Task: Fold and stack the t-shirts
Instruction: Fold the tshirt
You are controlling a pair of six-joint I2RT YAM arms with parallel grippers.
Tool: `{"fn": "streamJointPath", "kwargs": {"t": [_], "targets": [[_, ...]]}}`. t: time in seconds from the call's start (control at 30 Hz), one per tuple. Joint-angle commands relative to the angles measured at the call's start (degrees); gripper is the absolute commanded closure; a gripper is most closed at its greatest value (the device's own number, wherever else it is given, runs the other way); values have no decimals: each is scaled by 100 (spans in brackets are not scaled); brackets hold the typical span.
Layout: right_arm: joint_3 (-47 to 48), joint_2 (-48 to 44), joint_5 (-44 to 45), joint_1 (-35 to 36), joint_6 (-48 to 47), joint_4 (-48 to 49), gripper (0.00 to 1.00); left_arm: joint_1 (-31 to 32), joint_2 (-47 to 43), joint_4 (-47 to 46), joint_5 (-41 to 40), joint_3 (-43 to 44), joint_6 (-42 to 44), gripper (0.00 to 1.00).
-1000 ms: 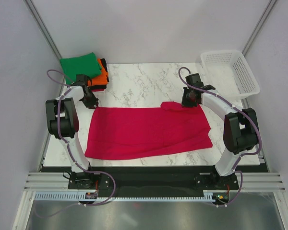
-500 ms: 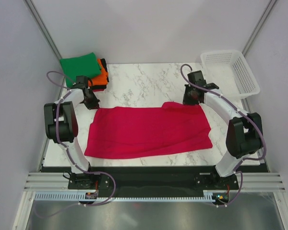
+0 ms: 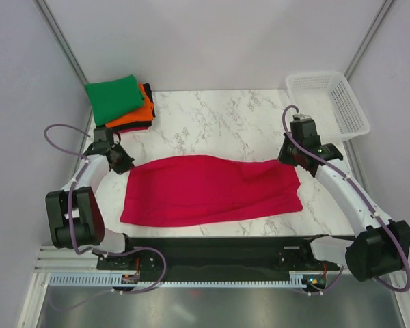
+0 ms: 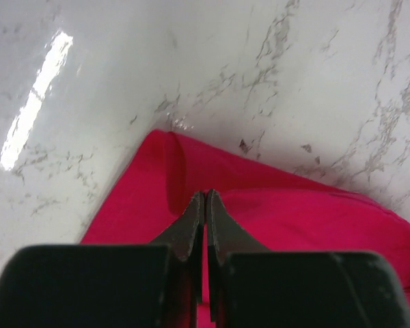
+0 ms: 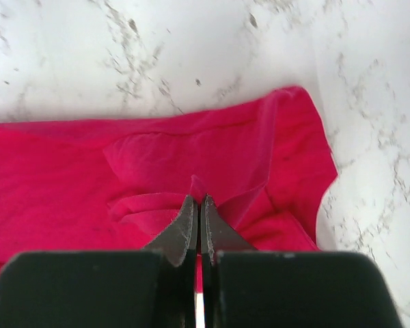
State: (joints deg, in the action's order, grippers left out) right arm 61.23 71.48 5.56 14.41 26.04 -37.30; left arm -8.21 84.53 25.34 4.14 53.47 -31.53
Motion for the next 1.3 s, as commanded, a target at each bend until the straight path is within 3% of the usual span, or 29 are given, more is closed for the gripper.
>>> {"fn": "streamJointPath", "kwargs": {"t": [0.0, 0.27, 0.67, 0.77, 0.8, 0.83, 0.87, 0.9, 0.97, 1.07, 1.17, 1.27], "targets": [[-374, -468, 208, -44, 199, -190, 100, -93, -612, -258, -89, -407, -310, 98], [-1271, -1514, 375, -176, 823, -392, 100, -286, -1842, -162, -335, -1304, -670, 98], [-1948, -2384, 630, -343, 1674, -805, 100, -401, -2397, 190, -695, -1831, -1030, 98], [-2203, -2718, 648, -395, 2043, -902, 100, -436, -2625, 278, -722, -1998, -1189, 93], [-2264, -2840, 630, -413, 2115, -919, 100, -445, -2678, 348, -800, -2007, -1259, 80], [-2378, -2876, 604, -439, 2168, -920, 97, -454, -2827, 409, -862, -2025, -1303, 63], [-2423, -2894, 543, -457, 2229, -928, 70, -471, -2898, 645, -949, -2016, -1338, 51], [-2510, -2947, 490, -457, 2334, -920, 54, -480, -3020, 804, -1272, -1999, -1556, 24], [-2537, -2991, 455, -466, 2405, -893, 20, -567, -3388, 1138, -1530, -2016, -1760, 10], [-2415, -3105, 463, -457, 2327, -754, 13, -603, -3819, 1148, -1487, -1990, -1769, 7], [-2282, -3097, 26, -457, 1985, -229, 13, -594, -3970, 1043, -1084, -1902, -1603, 9], [-2186, -2153, -739, -413, 1721, 292, 14, -489, -3848, 806, -758, -1884, -1453, 12]]}}
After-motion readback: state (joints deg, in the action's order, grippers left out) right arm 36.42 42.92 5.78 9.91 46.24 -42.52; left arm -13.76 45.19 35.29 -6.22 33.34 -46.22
